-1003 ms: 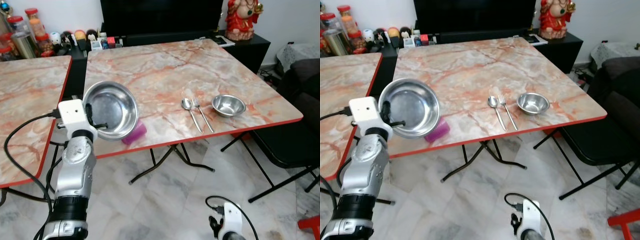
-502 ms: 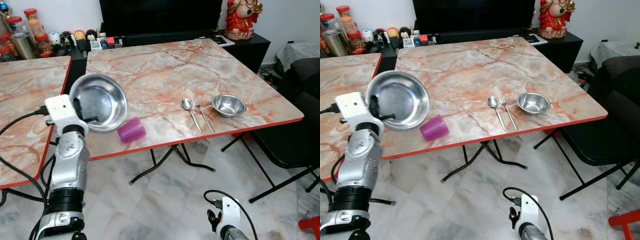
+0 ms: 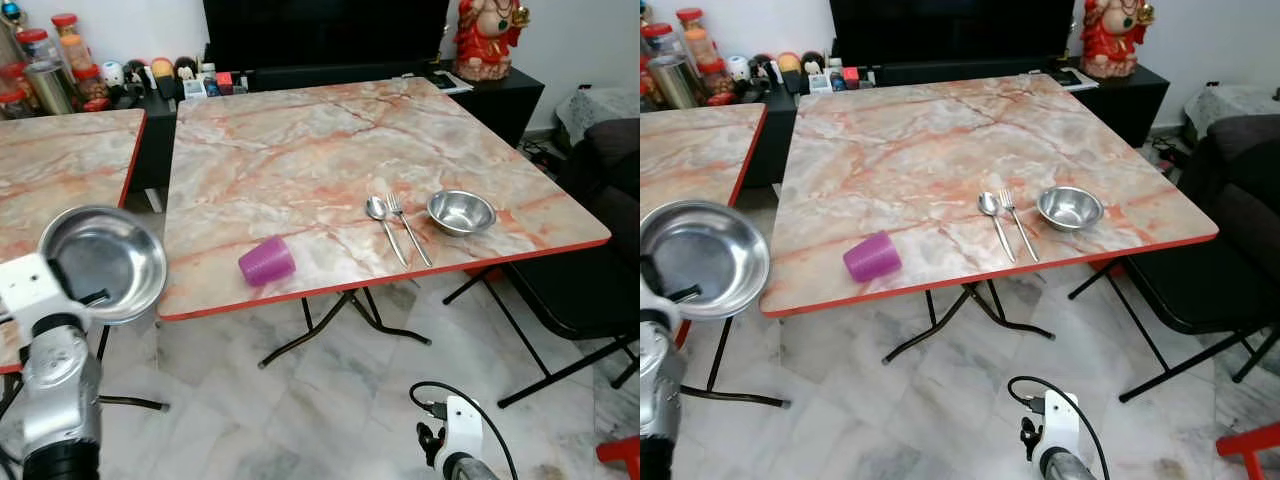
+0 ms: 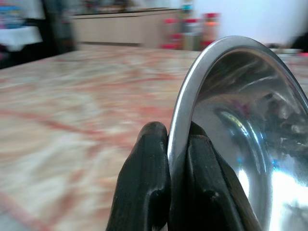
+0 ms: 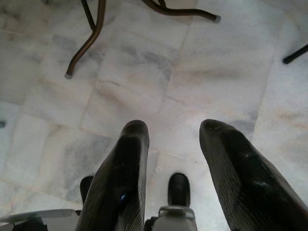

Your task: Setting the table

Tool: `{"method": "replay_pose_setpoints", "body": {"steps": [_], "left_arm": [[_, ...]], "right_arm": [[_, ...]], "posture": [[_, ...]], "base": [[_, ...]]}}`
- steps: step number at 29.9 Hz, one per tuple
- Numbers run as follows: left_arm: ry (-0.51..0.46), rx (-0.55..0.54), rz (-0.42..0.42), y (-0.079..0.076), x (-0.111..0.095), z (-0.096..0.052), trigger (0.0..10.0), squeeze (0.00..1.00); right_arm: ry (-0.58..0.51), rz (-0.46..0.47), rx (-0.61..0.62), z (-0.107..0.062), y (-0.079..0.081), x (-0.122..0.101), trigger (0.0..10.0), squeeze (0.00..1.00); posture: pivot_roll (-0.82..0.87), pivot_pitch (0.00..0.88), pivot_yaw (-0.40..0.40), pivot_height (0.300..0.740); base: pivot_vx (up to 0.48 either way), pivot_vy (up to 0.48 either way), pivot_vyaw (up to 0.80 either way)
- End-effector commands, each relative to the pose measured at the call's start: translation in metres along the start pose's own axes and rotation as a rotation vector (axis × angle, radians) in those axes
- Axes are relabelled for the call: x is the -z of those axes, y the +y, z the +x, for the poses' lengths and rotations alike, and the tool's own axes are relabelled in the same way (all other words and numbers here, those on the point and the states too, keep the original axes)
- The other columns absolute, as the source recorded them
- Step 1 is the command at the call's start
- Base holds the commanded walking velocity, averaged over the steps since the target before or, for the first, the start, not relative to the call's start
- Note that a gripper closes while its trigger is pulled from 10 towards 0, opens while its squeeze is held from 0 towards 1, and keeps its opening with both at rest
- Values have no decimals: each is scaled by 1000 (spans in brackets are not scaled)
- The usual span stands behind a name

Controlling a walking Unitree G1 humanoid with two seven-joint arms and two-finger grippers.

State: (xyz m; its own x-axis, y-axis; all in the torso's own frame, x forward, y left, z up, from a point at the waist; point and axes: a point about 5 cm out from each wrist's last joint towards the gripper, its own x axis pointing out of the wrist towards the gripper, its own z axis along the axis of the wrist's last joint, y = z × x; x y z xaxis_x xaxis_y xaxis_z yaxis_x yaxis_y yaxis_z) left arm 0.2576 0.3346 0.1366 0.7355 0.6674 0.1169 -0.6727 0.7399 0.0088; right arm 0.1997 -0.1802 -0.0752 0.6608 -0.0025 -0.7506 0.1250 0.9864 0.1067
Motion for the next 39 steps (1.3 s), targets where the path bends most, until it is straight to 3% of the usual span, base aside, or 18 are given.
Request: {"method": "replay_pose_setpoints", "body": {"steps": [1, 4, 9, 10, 13, 16, 21, 22, 24, 26, 29, 32, 34, 37, 38, 39], "left_arm": [[-28, -64, 0, 14, -4, 1, 10000, 0], [8, -265, 50, 57, 14, -11, 10000, 0], [75, -410, 75, 86, 34, -27, 10000, 0], [75, -410, 75, 86, 34, -27, 10000, 0], [181, -569, 85, 117, 58, -50, 10000, 0], [247, -605, 105, 129, 72, -62, 10000, 0], [294, -598, 169, 133, 85, -73, 10000, 0], [404, -742, 175, 154, 107, -98, 10000, 0], [484, -824, 146, 164, 120, -115, 10000, 0], [513, -821, 135, 164, 125, -118, 10000, 0], [689, -590, 81, 136, 151, -120, 10000, 0], [769, -383, 22, 106, 164, -118, 10000, 0], [860, -223, 43, 82, 175, -120, 10000, 0], [905, -105, 101, 61, 182, -123, 10000, 0], [905, -105, 101, 61, 182, -123, 10000, 0], [904, -47, 105, 49, 183, -122, 10000, 0]], "right_arm": [[9, -2, 4, 0, -1, 2, 10000, 0], [18, -6, -2, 0, 3, 3, 10000, 0], [20, -6, -7, 0, 6, 4, 10000, 0], [20, -6, -7, 0, 6, 4, 10000, 0], [22, -3, -9, 1, 9, 4, 10000, 0], [24, -4, -12, 1, 12, 3, 10000, 0], [27, -5, -17, 2, 16, 3, 10000, 0], [28, -2, -15, 2, 15, 3, 10000, 0], [27, 0, -14, 2, 15, 4, 10000, 0], [28, 0, -14, 2, 15, 4, 10000, 0], [28, 1, -13, 1, 15, 4, 10000, 0], [30, 1, -14, 1, 16, 5, 10000, 0], [31, 3, -16, 1, 16, 5, 10000, 0], [33, 6, -15, 1, 15, 5, 10000, 0], [33, 6, -15, 1, 15, 5, 10000, 0], [35, 9, -15, 1, 15, 6, 10000, 0]], "posture": [[78, 0, -5, 740], [82, 0, -4, 740], [83, 0, -2, 740], [83, 0, -2, 740], [86, 0, -3, 740], [92, 0, -4, 740], [94, 0, -2, 740], [91, 0, 2, 740], [89, 0, 2, 740], [93, 0, 2, 740], [94, 0, 1, 740], [96, 0, 3, 740], [96, 0, 3, 740], [83, 0, 9, 740], [83, 0, 9, 740], [75, 0, 11, 740]], "base": [[0, 0, 0], [0, 0, 0], [0, 0, 0], [0, 0, 0], [0, 0, 0], [0, 0, 0], [0, 0, 0], [0, 0, 0], [0, 0, 0], [0, 0, 0], [0, 0, 0], [0, 0, 0], [0, 0, 0], [0, 0, 0], [0, 0, 0], [0, 0, 0]]}}
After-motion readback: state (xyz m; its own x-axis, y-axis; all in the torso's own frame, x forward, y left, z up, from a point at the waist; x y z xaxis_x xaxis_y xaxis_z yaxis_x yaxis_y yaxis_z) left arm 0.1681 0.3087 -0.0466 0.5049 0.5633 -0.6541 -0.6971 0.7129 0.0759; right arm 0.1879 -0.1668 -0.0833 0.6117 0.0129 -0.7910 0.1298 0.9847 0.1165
